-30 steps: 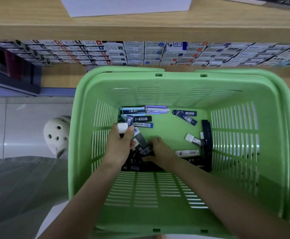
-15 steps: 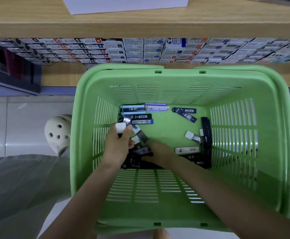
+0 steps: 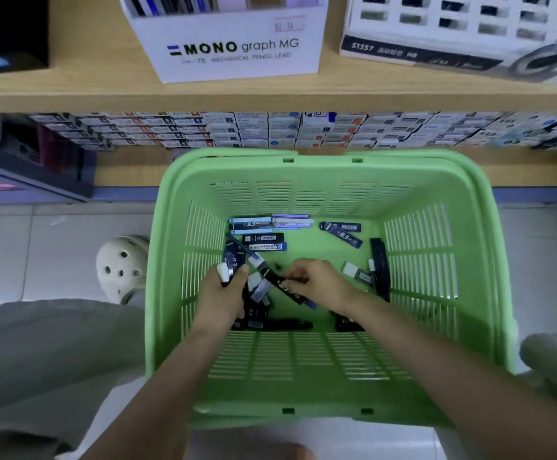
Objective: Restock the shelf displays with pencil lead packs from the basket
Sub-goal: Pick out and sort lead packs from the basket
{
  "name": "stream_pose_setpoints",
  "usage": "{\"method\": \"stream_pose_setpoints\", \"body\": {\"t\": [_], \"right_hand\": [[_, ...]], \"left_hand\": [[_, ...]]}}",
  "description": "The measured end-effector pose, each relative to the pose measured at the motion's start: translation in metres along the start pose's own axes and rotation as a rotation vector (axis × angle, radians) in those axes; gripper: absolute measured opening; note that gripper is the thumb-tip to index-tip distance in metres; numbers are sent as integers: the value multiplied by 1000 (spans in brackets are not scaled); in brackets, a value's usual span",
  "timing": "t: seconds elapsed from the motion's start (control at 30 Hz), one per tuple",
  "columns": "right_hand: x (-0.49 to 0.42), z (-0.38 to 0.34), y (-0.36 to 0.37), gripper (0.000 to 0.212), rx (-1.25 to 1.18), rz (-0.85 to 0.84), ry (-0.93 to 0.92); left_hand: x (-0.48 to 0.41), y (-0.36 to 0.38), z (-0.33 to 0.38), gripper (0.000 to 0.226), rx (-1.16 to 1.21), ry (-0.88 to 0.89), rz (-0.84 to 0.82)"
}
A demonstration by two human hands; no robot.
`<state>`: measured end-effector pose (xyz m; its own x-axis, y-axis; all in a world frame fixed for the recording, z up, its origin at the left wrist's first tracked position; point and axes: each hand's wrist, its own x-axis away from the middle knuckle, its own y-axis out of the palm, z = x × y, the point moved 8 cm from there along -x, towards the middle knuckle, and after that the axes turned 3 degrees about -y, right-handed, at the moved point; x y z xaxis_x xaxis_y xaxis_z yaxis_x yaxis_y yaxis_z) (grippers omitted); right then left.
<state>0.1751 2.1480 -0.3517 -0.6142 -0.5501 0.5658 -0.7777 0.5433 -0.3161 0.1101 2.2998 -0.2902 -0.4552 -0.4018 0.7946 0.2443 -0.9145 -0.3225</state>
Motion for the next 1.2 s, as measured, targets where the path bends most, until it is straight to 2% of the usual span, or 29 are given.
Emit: {"method": "stream_pose_setpoints", "body": {"t": [0.07,0.13,0.23,0.33,0.47,0.63,0.83,0.93,1.03,1.2], "right_hand": [[5,-13,-12,31,-111,59,9],[11,-30,-19,28,-230,75,-3],[24,-57,-30,7,-360,118,-30],[41,-83,-42,7,-396,172,-41],[63,-103,-60,18,-370,258,-30],[95,-125,-87,4,-627,306,-39],[130,-151,-125,9,-888,430,-172],[148,-160,-134,13,-848,482,-231],[165,-167,-139,19,-627,502,-242],[180,-186,-117,23,-333,304,-269]], "left_hand": [[9,5,-3,12,118,-51,-38],[18,13,-2,10,239,-81,-109],[32,21,10,15,281,-24,-178],[47,24,28,20,297,43,-192],[68,25,50,12,267,135,-185],[90,22,66,18,374,159,-157],[133,29,91,20,475,189,-344],[150,24,104,23,481,222,-321],[161,11,119,24,399,308,-247],[185,-2,145,29,244,486,-223]]}}
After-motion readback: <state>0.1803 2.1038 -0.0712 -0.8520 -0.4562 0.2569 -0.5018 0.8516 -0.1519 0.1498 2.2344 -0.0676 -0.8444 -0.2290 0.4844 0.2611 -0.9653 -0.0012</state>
